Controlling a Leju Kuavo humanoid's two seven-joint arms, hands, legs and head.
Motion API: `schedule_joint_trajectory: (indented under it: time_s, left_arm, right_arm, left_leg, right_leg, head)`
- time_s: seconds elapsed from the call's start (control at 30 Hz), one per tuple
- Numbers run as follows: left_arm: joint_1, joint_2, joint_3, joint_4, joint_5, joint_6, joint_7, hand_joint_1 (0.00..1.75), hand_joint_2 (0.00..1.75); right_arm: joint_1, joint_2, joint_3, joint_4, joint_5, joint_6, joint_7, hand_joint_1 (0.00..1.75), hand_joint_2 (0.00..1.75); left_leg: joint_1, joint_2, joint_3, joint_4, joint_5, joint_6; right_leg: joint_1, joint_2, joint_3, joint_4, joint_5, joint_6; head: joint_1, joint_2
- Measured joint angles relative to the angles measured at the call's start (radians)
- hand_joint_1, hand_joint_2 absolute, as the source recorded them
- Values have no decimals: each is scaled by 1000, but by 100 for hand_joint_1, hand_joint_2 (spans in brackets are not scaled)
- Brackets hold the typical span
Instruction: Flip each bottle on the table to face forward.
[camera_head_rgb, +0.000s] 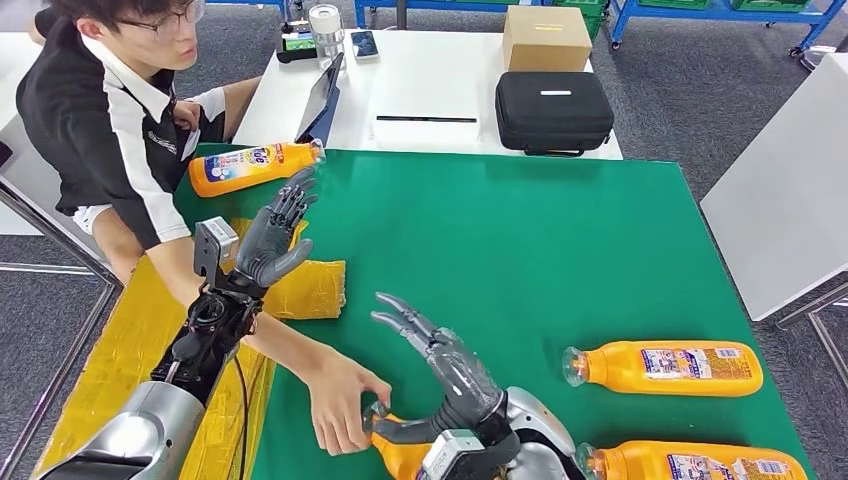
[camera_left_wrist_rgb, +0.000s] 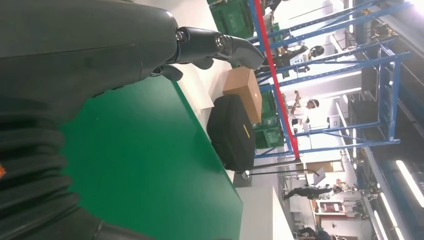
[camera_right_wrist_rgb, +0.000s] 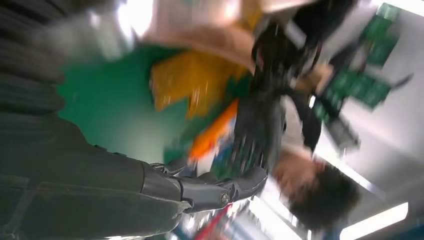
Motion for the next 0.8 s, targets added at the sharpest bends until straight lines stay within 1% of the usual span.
schedule_joint_trajectory:
  time_s: [0.07,0.13,0.27,0.47,0.67,0.8]
  left_arm:
    - [-6,0,0,8,1,-5,0,0,175]
    - [-11,0,0,15,1,-8,0,0,175]
    - [-16,0,0,29,1,-9,0,0,175]
    - [-23,0,0,42,1,-11,0,0,175]
    - [-35,0,0,58,1,-19,0,0,175]
    - [-41,-1,0,70,1,-19,0,0,175]
  right_arm:
    - [-17,0,28,31,-4,58,6,0,175]
    - [-32,2,57,70,2,82,9,0,175]
    - [-57,5,95,129,8,87,10,0,175]
    - [-76,6,115,172,10,88,9,0,175]
    - [-95,2,123,214,18,46,12,0,175]
    - [-104,-3,123,238,76,-28,36,0,175]
  left_leg:
    - [0,0,0,0,0,0]
    - [0,0,0,0,0,0]
    - [0,0,0,0,0,0]
    - [0,0,0,0,0,0]
    - [0,0,0,0,0,0]
    - [0,0,0,0,0,0]
  right_leg:
    - [0,0,0,0,0,0]
    - [0,0,0,0,0,0]
    - [0,0,0,0,0,0]
    - [0,0,0,0,0,0]
    - [0,0,0,0,0,0]
    - [0,0,0,0,0,0]
  head:
    - [0,0]
    - [0,0]
    - [0,0]
    - [0,0]
    - [0,0]
    - [0,0]
